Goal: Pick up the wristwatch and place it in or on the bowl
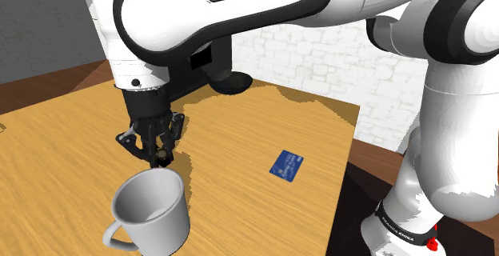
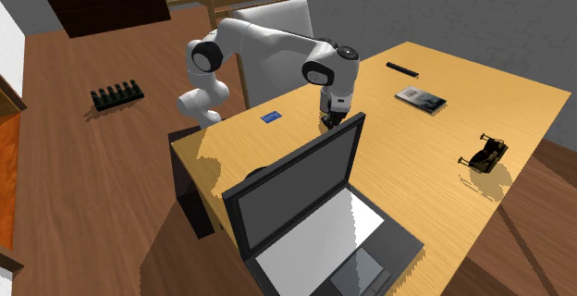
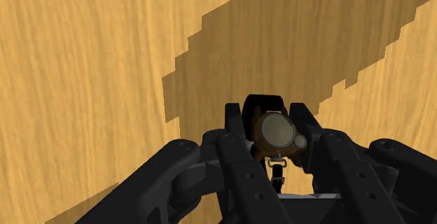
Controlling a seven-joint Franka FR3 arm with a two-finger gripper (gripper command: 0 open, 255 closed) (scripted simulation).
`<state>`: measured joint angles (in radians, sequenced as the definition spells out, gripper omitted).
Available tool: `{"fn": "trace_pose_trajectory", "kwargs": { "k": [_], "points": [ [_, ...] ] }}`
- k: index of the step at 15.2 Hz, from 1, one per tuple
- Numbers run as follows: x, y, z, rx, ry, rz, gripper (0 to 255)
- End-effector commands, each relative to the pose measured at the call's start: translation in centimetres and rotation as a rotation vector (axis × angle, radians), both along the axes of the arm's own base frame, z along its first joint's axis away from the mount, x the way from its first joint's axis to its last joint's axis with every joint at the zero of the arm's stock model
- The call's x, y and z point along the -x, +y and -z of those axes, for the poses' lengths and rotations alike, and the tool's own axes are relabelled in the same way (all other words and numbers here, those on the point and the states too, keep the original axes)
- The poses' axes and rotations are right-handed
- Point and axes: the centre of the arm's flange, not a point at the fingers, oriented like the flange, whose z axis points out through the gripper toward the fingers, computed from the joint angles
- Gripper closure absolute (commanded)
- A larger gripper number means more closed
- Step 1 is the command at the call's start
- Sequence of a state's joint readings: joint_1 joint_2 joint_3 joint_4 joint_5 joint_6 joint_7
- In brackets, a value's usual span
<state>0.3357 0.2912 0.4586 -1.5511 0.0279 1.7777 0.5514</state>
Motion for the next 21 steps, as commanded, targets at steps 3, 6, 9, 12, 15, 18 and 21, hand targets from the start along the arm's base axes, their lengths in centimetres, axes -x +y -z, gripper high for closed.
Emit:
{"fn": "trace_pose_trajectory", "kwargs": {
  "k": [3,6,9,12,15,18,21],
  "points": [
    [0.0,0.0,0.0,0.0,0.0,0.0,255],
    [0.0,0.0,-1.6,0.0,0.0,0.0,255],
    [0.0,0.0,-3.2,0.0,0.0,0.0,255],
    [0.0,0.0,-4.7,0.0,0.0,0.0,255],
    [0.0,0.0,-6.3,0.0,0.0,0.0,255],
    [0.0,0.0,-7.9,0.0,0.0,0.0,255],
    [0.0,0.0,-9.5,0.0,0.0,0.0,255]
  ]
}}
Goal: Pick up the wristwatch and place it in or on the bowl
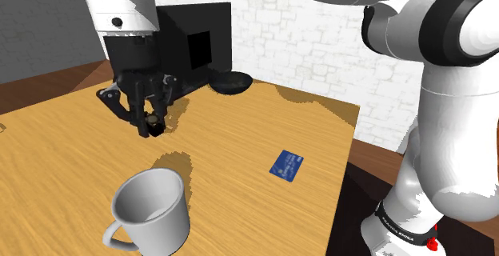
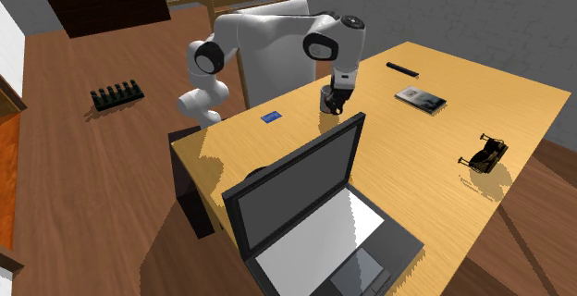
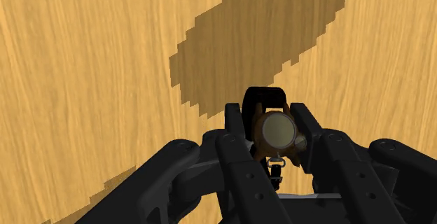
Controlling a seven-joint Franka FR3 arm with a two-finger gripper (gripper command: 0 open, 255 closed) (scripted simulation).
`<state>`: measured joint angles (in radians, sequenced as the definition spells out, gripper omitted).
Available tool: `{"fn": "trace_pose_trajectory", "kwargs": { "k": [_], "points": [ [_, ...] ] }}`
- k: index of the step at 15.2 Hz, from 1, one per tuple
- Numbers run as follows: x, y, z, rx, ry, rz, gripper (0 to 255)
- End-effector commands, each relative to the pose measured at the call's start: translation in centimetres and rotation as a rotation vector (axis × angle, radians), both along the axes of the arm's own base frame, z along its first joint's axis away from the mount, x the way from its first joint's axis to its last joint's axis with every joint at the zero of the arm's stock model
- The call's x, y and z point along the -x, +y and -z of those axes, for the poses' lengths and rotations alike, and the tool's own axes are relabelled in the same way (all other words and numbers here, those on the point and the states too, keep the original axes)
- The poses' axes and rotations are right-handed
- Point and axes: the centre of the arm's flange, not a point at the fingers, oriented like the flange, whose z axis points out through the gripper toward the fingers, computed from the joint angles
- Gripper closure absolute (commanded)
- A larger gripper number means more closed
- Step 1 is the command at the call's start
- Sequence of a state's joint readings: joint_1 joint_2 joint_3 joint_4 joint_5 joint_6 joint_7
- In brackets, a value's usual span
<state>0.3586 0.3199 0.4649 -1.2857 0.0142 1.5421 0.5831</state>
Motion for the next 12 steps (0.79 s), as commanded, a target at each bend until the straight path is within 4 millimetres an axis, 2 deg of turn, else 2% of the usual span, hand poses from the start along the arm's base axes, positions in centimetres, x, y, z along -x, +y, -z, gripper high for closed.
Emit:
{"fn": "trace_pose_trajectory", "kwargs": {
  "k": [1,5,12],
  "points": [
    [0.0,0.0,-1.2,0.0,0.0,0.0,255],
    [0.0,0.0,-3.1,0.0,0.0,0.0,255],
    [-4.3,-8.2,-3.1,0.0,0.0,0.0,255]
  ]
}}
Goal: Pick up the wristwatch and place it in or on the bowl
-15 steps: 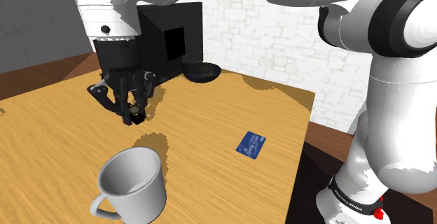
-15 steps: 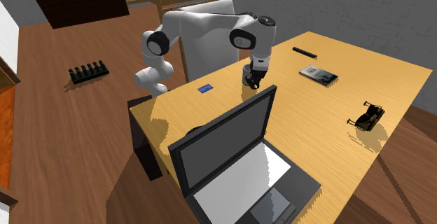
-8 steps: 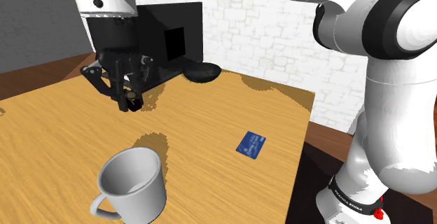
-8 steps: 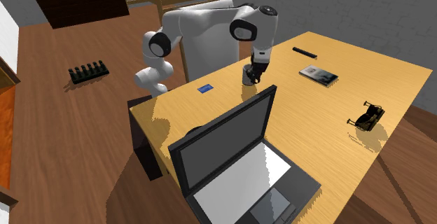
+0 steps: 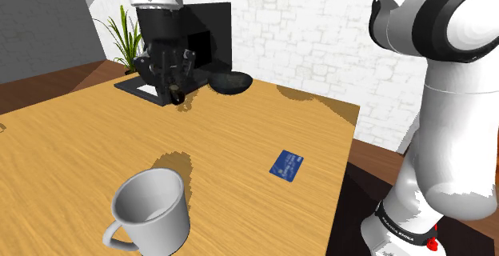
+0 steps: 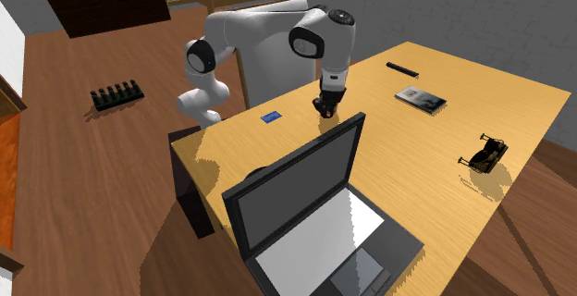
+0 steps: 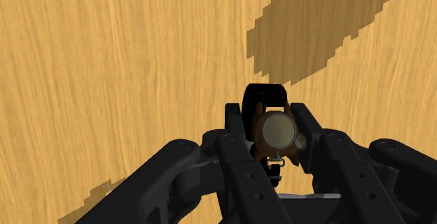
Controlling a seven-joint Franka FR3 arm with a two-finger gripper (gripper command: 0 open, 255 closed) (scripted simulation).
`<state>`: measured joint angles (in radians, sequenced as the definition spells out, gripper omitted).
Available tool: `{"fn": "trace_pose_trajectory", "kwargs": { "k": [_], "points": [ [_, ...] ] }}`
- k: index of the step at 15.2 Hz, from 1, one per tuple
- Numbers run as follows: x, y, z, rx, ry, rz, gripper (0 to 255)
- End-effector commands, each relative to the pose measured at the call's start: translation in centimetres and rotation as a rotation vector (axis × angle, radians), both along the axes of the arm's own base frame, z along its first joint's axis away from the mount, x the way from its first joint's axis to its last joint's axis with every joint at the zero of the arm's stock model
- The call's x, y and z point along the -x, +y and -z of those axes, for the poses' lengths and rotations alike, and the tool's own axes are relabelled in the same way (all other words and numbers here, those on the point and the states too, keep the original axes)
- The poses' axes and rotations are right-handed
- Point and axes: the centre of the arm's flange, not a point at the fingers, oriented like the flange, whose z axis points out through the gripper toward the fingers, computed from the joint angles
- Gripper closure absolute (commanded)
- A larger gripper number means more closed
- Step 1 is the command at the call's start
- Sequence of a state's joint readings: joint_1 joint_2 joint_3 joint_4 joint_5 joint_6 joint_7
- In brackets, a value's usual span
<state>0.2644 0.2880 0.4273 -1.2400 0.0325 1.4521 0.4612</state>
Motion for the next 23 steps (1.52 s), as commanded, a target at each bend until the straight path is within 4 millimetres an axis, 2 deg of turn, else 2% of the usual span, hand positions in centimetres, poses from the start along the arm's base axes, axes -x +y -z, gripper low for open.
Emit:
{"fn": "trace_pose_trajectory", "kwargs": {
  "k": [1,23],
  "points": [
    [-1.3,-2.5,0.0,0.0,0.0,-0.001,255],
    [-14.5,-28.4,0.2,0.0,0.0,-0.001,255]
  ]
}}
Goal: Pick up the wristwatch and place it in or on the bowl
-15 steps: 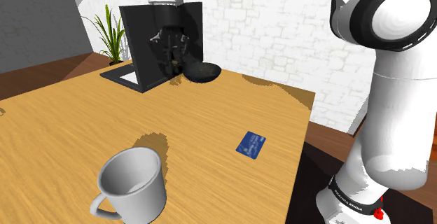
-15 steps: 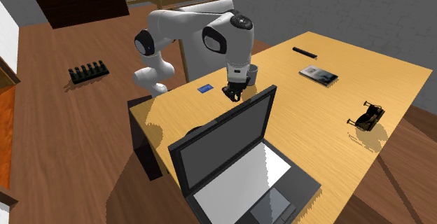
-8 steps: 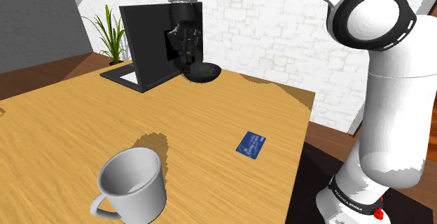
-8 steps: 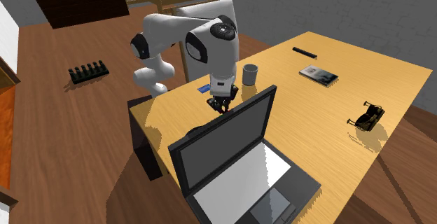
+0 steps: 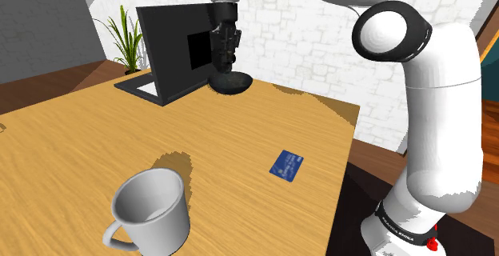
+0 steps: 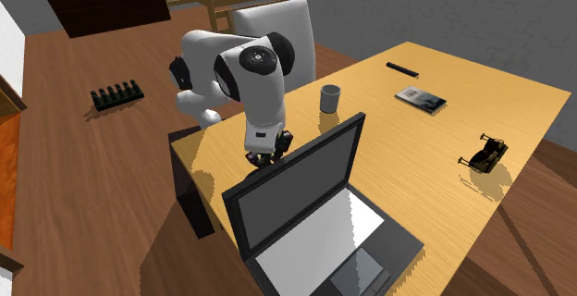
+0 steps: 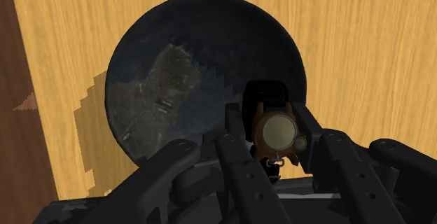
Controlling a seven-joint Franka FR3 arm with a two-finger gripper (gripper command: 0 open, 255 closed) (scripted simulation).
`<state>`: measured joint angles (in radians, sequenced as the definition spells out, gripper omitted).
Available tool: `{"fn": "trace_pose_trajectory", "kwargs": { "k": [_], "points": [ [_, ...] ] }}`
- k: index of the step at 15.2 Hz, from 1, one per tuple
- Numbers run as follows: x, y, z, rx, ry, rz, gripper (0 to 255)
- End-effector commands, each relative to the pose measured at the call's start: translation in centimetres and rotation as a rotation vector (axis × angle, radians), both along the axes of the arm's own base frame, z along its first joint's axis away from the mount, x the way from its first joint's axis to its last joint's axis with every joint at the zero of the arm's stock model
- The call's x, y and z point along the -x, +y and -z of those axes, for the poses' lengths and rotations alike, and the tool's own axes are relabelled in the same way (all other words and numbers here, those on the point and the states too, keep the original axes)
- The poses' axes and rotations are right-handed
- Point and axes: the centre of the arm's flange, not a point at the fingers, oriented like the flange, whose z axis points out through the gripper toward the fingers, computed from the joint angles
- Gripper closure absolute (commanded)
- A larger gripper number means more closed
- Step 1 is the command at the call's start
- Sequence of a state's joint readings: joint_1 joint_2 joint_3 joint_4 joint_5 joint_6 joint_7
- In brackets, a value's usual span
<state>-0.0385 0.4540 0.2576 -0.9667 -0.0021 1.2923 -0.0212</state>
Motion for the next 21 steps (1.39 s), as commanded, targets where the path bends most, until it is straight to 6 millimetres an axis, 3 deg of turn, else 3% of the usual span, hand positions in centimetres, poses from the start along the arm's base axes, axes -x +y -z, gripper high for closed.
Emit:
{"fn": "trace_pose_trajectory", "kwargs": {
  "k": [1,13,21],
  "points": [
    [-0.8,-1.8,-0.1,0.0,0.0,-0.001,255],
    [-0.8,-1.8,6.6,0.0,0.0,-0.001,255],
    [-0.8,-1.8,6.6,0.0,0.0,-0.001,255]
  ]
}}
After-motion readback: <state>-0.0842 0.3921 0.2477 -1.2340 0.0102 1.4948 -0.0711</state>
